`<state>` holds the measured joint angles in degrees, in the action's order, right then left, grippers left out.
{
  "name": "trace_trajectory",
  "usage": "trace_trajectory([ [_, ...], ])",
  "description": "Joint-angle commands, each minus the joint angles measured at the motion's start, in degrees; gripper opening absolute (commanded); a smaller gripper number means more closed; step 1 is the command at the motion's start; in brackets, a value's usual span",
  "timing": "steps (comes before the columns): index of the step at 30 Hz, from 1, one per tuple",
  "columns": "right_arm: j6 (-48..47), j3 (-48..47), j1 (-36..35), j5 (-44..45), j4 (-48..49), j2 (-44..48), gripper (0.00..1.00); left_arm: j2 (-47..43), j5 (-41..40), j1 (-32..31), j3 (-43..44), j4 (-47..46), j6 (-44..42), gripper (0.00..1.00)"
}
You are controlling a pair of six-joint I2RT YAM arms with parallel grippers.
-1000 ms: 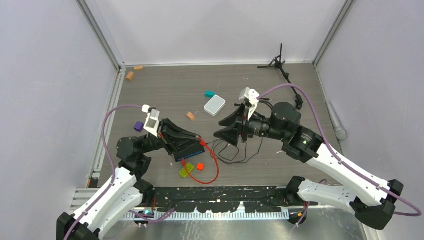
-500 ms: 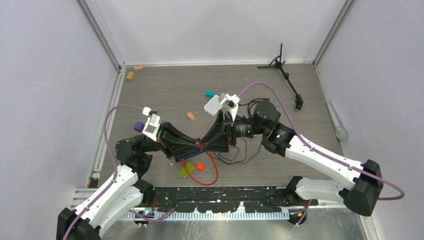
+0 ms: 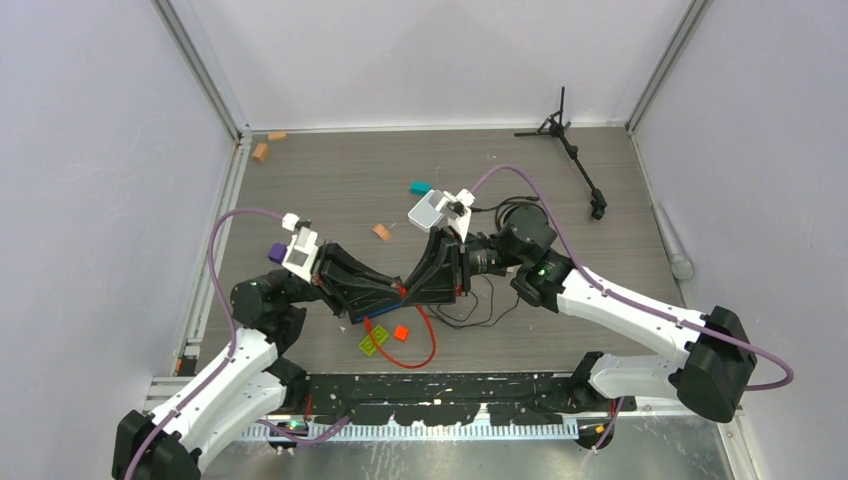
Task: Insert the plug into the switch port
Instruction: Pick up the connector from the center of the board.
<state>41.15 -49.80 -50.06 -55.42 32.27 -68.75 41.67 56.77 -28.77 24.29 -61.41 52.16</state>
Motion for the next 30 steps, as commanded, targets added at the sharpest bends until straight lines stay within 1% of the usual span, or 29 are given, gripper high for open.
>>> trace_trajectory([
  [1,1.5,0.0,0.1,-1.6,4.6,-0.1,0.30,0.2,-1.6,-0.2,2.6,-4.3,0.0,0.00],
  [3,1.6,0.0,0.1,-1.5,4.6,-0.2,0.19,0.3,-1.7,-0.2,2.6,-4.3,0.1,0.00],
  [5,1.1,-0.1,0.1,-1.5,4.3,-0.1,0.05,0.0,-2.2,-0.2,2.4,-4.3,0.1,0.01],
  [6,-0.8,-0.3,0.2,-1.1,2.0,0.1,0.01,-0.3,-3.0,-0.2,2.2,-3.5,-0.1,0.08],
  [7,-4.2,-0.9,0.1,0.3,-2.8,0.6,0.01,-0.8,-4.3,-0.2,2.0,-1.4,-0.8,0.17],
  [8,-8.8,-2.1,0.2,2.9,-9.4,1.6,0.00,-1.4,-6.4,-0.2,1.9,1.6,-1.9,0.27],
  [10,-18.3,-4.4,-0.2,10.7,-22.1,3.9,0.01,-3.3,-10.3,-0.2,2.3,9.0,-4.2,0.52],
  [11,-22.3,-5.6,-0.7,14.7,-27.5,5.0,0.00,-4.4,-12.4,-0.2,2.6,12.7,-5.6,0.62],
  [13,-28.2,-7.4,-2.3,24.0,-34.4,6.9,0.01,-6.7,-15.9,-0.2,2.9,18.4,-8.5,0.71],
  [14,-30.1,-7.3,-3.5,29.0,-35.5,7.9,0.01,-8.0,-17.4,-0.2,2.9,20.4,-9.6,0.73],
  [16,-32.1,-5.9,-6.1,38.3,-34.1,10.1,0.01,-9.9,-20.3,-0.2,2.9,24.1,-11.1,0.76],
  [20,-35.6,-3.4,-14.2,54.1,-27.8,12.9,0.00,-12.1,-24.4,-0.2,3.0,29.4,-11.8,0.76],
  [24,-40.7,-3.2,-22.2,69.7,-23.9,11.8,0.01,-12.0,-24.9,-0.2,2.4,28.5,-9.7,0.76],
  [27,-43.6,-4.2,-24.6,73.1,-22.8,9.8,0.00,-11.1,-23.7,-0.2,2.2,27.0,-8.0,0.75],
  [30,-43.9,-4.6,-25.3,73.7,-21.7,8.8,0.00,-9.9,-21.7,-0.2,1.9,23.9,-6.5,0.69],
])
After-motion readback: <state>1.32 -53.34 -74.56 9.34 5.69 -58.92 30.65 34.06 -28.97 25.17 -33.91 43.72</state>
